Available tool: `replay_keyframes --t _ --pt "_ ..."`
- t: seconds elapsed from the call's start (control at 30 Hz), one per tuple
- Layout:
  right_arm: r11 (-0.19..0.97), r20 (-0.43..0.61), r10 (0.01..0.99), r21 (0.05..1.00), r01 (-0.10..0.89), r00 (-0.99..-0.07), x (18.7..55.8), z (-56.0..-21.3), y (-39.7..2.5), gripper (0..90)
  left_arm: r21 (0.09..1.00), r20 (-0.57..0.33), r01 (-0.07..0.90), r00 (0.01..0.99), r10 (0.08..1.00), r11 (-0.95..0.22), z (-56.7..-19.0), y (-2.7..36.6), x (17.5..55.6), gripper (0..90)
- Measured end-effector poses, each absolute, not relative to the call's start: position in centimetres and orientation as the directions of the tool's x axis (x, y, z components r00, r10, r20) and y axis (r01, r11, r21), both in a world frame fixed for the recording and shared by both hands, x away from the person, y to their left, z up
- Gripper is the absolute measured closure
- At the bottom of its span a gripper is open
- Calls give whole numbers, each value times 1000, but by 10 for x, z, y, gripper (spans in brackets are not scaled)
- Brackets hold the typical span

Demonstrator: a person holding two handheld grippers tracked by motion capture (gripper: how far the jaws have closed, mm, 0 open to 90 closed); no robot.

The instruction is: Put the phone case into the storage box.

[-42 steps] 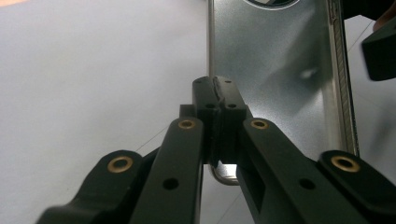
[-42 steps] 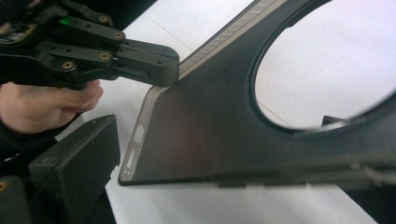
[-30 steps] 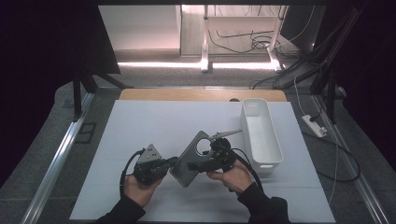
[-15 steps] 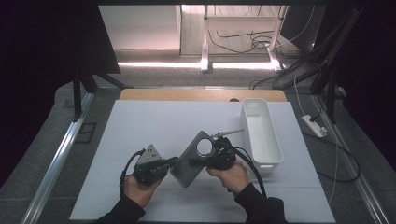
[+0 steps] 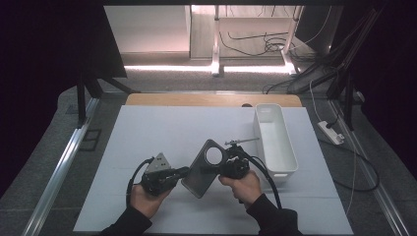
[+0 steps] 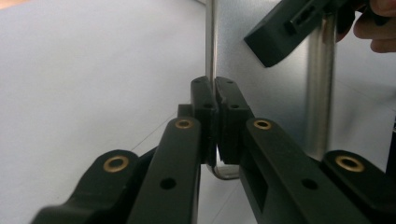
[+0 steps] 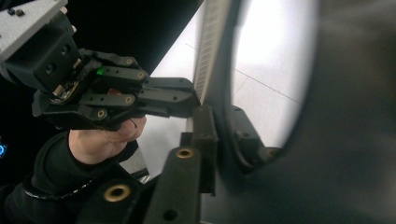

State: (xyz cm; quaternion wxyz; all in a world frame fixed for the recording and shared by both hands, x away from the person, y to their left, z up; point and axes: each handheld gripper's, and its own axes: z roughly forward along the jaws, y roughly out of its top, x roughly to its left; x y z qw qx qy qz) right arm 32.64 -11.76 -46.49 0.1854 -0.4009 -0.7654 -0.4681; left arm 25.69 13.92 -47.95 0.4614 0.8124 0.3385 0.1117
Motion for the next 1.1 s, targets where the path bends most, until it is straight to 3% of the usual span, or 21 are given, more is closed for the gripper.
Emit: replay_keyframes --t 0.1,0.2,0.27,0.3,0.43,0.53,1.1 --pt "245 658 440 567 786 -611 326 -464 -118 857 824 -152 456 750 643 -337 -480 140 258 844" --pt "256 633 453 583 771 -628 324 -463 -118 856 828 -189 469 748 636 -306 -482 145 261 617" --pt "259 625 456 588 766 -634 324 -462 -118 856 829 -202 473 750 629 -298 -482 147 262 516" --pt "262 618 458 593 762 -639 324 -462 -118 856 828 -218 479 753 621 -292 -483 148 263 516" --pt "280 574 464 627 727 -675 322 -459 -120 855 816 -227 484 770 596 -316 -487 151 267 318" --pt "289 534 463 664 690 -708 321 -457 -122 856 812 -232 484 780 581 -326 -488 151 267 235" --pt "419 392 416 718 556 -820 318 -447 -132 856 834 -239 429 848 473 -348 -494 155 265 20"
